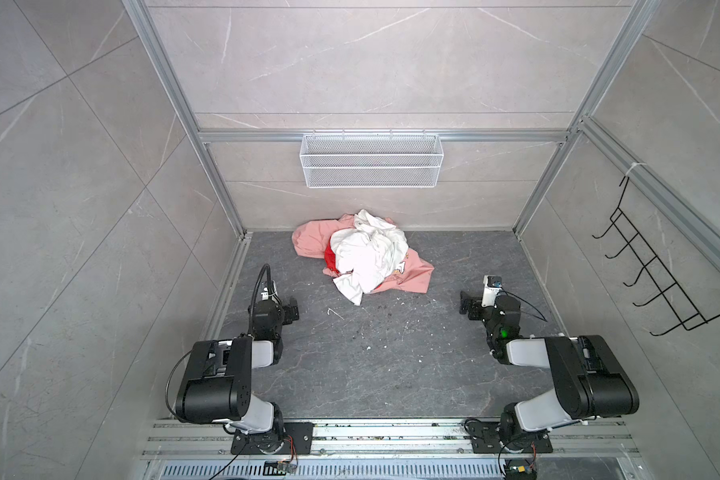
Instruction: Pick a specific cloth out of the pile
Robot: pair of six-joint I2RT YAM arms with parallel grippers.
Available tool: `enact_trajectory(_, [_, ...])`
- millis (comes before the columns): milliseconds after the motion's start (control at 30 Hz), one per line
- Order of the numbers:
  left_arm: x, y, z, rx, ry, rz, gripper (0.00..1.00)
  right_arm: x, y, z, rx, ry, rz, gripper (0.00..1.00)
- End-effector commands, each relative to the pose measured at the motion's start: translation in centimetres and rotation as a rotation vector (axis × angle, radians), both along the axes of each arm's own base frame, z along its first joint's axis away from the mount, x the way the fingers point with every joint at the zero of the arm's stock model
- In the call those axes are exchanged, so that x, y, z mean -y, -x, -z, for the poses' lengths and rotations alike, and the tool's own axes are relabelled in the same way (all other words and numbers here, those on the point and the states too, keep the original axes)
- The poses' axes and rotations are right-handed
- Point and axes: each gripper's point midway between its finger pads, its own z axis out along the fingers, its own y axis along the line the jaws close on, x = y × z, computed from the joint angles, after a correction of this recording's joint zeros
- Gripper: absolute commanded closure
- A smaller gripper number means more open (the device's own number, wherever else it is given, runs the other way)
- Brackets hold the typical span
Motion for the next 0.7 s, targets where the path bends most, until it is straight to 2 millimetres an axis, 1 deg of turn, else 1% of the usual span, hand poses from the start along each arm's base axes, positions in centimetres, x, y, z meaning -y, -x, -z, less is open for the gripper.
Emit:
enact_trajectory(0, [0.0, -0.6, -1.4, 0.060, 0.015, 0.002, 0.00, -0.1, -0.1, -0.5, 0.021, 0.010, -0.014, 0.00])
enact_trajectory(333, [0.1, -0.6, -1.4, 0.061, 0.019, 0.004, 0.00, 0.4, -0.1, -0.5, 0.022, 0.007, 0.021, 0.00])
enact_trajectory(400, [0.1, -0.6, -1.4, 0.061, 0.019, 0.004, 0.00, 0.2, -0.1, -0.6, 0.020, 0.018, 0.016, 0.00])
enact_trajectory(433, [0.0, -0.6, -1.4, 0.060, 0.015, -0.001, 0.00, 0.3, -0.2, -1.1, 0.026, 0.024, 0.029, 0.00])
enact_trajectory(467, [-0.4, -0.6, -1.7, 0.075, 0.007, -0.021, 0.00, 0.3, -0.1, -1.4, 0.015, 0.035, 0.041, 0.00])
enact_trajectory(500, [-1.3, -0.2, -2.5, 0.090, -0.021, -0.100, 0.00, 0.5, -0.1, -2.0, 0.000, 0.050, 0.056, 0.00])
enact_trajectory(533, [-1.7, 0.2, -3.4, 0.079, -0.036, -0.155, 0.00, 0.4, -0.2, -2.6, -0.011, 0.064, 0.064, 0.00])
enact_trajectory(633, [-1.4, 0.1, -5.4, 0.043, -0.034, -0.138, 0.00, 0.5, -0.3, -4.8, -0.019, 0.089, 0.109, 0.00])
enact_trajectory(667, [-1.6, 0.2, -5.8, 0.038, -0.027, -0.153, 0.00, 0.6, -0.4, -5.4, -0.015, 0.081, 0.118, 0.00])
